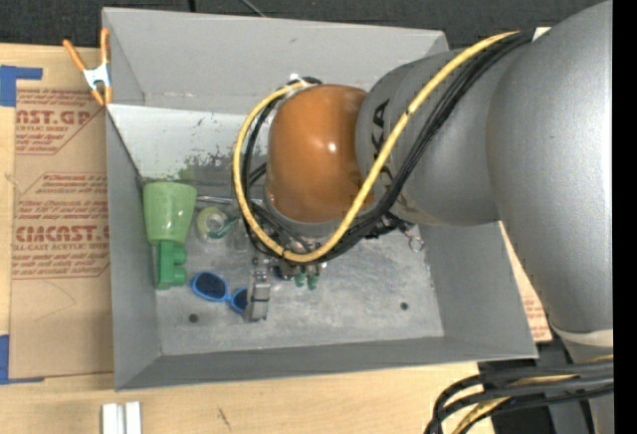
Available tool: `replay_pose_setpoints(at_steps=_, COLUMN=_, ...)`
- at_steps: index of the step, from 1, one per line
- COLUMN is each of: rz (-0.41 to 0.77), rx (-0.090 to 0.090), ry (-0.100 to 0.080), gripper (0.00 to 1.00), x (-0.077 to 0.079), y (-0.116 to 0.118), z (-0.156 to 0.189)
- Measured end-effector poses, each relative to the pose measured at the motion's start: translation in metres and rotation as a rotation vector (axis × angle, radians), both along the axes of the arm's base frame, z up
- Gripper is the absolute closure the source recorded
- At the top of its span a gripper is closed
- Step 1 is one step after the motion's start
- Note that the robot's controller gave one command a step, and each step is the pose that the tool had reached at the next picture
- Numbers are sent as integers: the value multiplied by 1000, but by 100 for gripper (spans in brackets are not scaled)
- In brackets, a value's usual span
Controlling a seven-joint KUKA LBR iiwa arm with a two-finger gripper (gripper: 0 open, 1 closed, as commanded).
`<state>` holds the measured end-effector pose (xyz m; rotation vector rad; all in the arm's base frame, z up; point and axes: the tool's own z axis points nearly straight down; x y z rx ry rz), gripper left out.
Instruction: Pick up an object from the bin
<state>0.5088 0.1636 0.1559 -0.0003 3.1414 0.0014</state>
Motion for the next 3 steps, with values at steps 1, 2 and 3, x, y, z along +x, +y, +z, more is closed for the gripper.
replay_pose_setpoints(at_steps=1, rz=381, rx=-1, ry=4, gripper=0, x=13, y=11, z=-89)
replay_pose_setpoints(at_steps=2, rz=379, rx=1, ry=1, gripper=100, x=14, y=11, z=-87)
replay_pose_setpoints(at_steps=3, rz=392, rx=0, ry=-12, gripper=100, x=40, y=1, z=54)
